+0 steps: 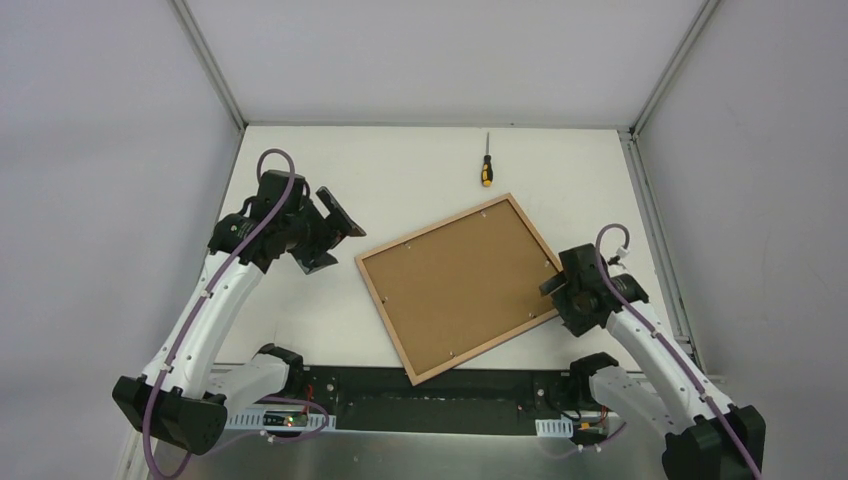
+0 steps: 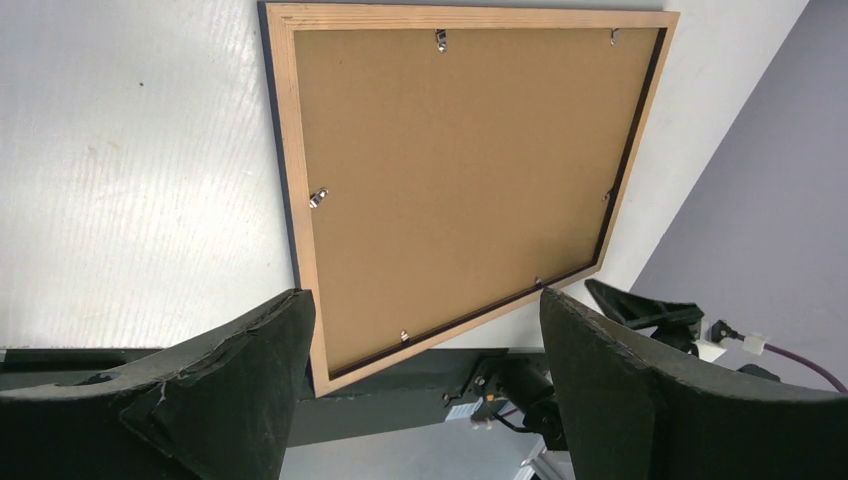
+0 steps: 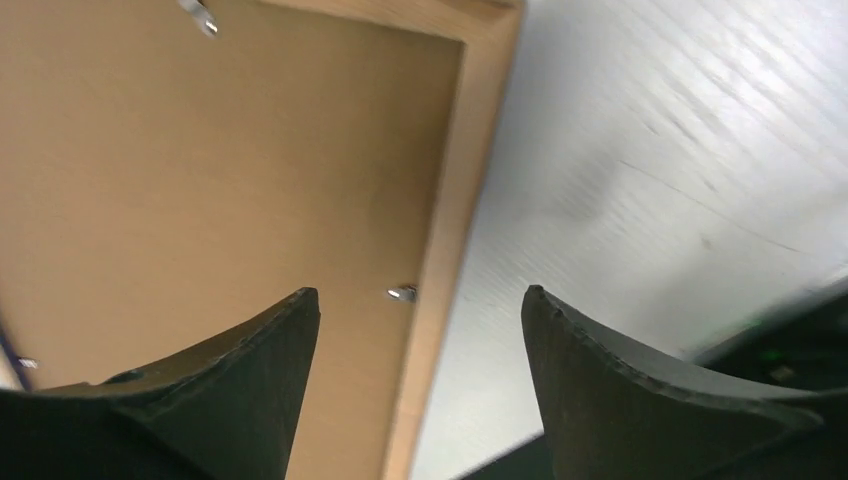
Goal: Take the photo out of the frame
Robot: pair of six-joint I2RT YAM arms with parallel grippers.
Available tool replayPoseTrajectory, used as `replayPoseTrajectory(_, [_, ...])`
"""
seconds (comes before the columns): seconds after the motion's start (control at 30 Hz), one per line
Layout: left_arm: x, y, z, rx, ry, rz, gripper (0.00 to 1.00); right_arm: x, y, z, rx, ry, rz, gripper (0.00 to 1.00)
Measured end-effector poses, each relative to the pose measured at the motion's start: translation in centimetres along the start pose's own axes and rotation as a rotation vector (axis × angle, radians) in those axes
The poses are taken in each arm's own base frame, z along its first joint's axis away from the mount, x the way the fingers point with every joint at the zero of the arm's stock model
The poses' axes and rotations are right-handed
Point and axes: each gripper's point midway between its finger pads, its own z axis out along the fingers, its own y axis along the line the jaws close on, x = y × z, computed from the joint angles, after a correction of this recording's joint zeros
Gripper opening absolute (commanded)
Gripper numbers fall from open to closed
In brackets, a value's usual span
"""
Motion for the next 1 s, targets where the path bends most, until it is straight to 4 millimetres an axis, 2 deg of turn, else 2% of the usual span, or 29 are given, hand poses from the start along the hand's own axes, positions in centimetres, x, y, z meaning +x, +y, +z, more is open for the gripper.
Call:
replayPoseTrajectory(0.1, [0.0,0.0,0.1,0.0,0.0,-0.005,0.85,1.0,-1.7,-0.8,0.062,0.059,-0.069,0.83])
replayPoseTrajectory(0.2, [-0.1,0.0,0.3,0.003,-0.002,-0.004,0.86,1.0,-1.8,-2.2,0.047,0.08,-0.111,0.84])
replayPoseTrajectory(0.3, [0.1,0.5,1.0,-0.015,0.01,-0.003,0.86,1.0,-0.8,-3.2,0.006,0.105,-0.182,0.87])
replayPoseTrajectory(0.4, [0.6,1.4,2.1,-0.048,0.036,-0.002,0.86,1.2,0.8,-3.3,-0.023,0.152,-0.285,0.89])
replayPoseTrajectory(0.43, [1.0,1.9,2.7,-0.068,0.057,-0.002,0.85,1.2,2.1,-3.1,-0.033,0.173,-0.332,0.97])
replayPoseTrajectory(0.47, [1.2,2.2,3.0,-0.077,0.068,-0.004,0.85,1.2,3.2,-2.9,-0.049,0.184,-0.363,0.99])
replayPoseTrajectory(0.6, [2.7,3.9,5.2,-0.139,0.15,-0.018,0.85,0.3,9.9,-0.9,-0.124,0.201,-0.494,0.99])
replayPoseTrajectory(0.77, [4.3,5.4,7.0,-0.198,0.237,-0.037,0.85,-2.8,19.7,1.9,-0.229,0.128,-0.553,0.99])
replayPoseTrajectory(0.9, [4.8,5.2,7.3,-0.186,0.266,-0.032,0.87,-5.8,27.3,6.3,-0.29,0.044,-0.546,0.99])
replayPoseTrajectory(1.0, [5.2,5.1,7.4,-0.17,0.279,-0.027,0.87,-7.0,31.0,9.6,-0.3,0.014,-0.546,0.99])
